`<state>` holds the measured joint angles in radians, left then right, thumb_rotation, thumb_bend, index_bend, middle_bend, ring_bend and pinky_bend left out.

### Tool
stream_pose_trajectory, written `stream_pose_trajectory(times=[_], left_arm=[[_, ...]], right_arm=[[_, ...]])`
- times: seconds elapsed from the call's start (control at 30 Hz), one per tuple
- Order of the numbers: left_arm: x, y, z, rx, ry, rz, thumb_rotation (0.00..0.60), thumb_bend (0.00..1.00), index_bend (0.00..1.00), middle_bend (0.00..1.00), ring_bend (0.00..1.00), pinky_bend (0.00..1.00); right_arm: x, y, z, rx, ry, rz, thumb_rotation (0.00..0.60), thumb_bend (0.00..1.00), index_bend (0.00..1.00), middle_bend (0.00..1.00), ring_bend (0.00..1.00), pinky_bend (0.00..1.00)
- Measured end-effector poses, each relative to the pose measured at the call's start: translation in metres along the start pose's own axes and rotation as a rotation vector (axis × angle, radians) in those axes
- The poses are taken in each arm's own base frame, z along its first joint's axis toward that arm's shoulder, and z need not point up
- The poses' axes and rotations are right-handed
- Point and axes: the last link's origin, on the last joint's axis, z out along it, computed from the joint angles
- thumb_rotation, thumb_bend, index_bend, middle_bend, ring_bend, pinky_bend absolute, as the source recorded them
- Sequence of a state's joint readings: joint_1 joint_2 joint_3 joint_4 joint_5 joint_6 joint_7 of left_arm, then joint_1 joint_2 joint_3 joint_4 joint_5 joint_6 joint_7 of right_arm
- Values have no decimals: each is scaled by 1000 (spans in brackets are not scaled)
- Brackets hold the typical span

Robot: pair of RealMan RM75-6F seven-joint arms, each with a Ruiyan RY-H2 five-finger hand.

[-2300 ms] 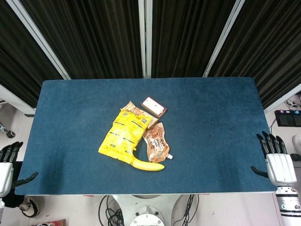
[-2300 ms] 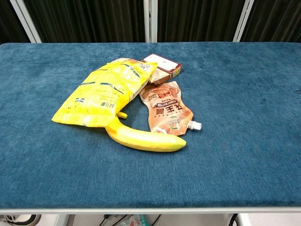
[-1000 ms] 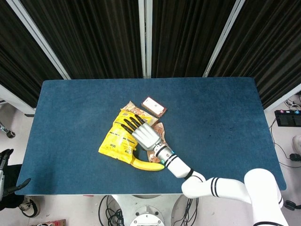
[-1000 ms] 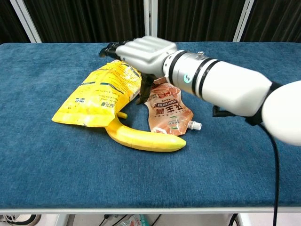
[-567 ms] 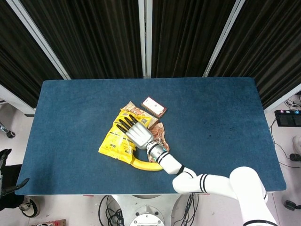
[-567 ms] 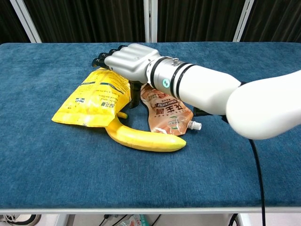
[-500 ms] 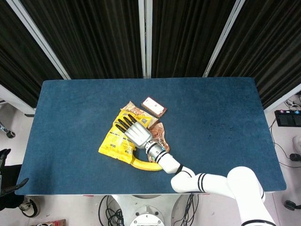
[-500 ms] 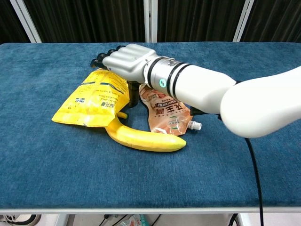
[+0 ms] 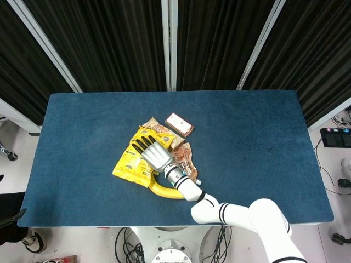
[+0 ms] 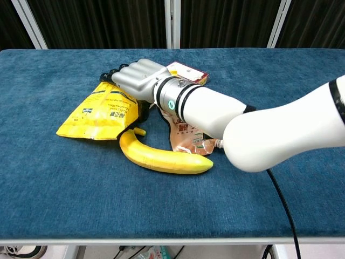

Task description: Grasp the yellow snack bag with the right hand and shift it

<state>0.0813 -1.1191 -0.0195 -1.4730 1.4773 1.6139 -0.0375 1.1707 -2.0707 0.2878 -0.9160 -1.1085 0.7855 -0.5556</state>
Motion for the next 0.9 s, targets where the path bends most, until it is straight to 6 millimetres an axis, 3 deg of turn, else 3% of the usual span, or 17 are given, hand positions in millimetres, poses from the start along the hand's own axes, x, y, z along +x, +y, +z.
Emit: stream_pose_trajectory(times=[0.07,0.23,0.6,0.9], left_arm=[[0,0,0,0,0,-1,433,88,107,94,108,210],[0,-2,-1,3,0,-1,434,87,106,94,107,210],[-1,0,-1,-1,2,0,434,88,107,94,107,210],[1,5,-1,-8,7,3,434,87,107,94,108,211]], right_arm=[[-1,0,0,-6,19,-3,600,410,524,410,396,542],[0,1,0,-13,87,0,600,478,672,523,505,618],[17,9,-8,-21,272,36,600,543,771,587,566,654],[53,35,-29,-34,471,45,600,553,793,600,578,668]])
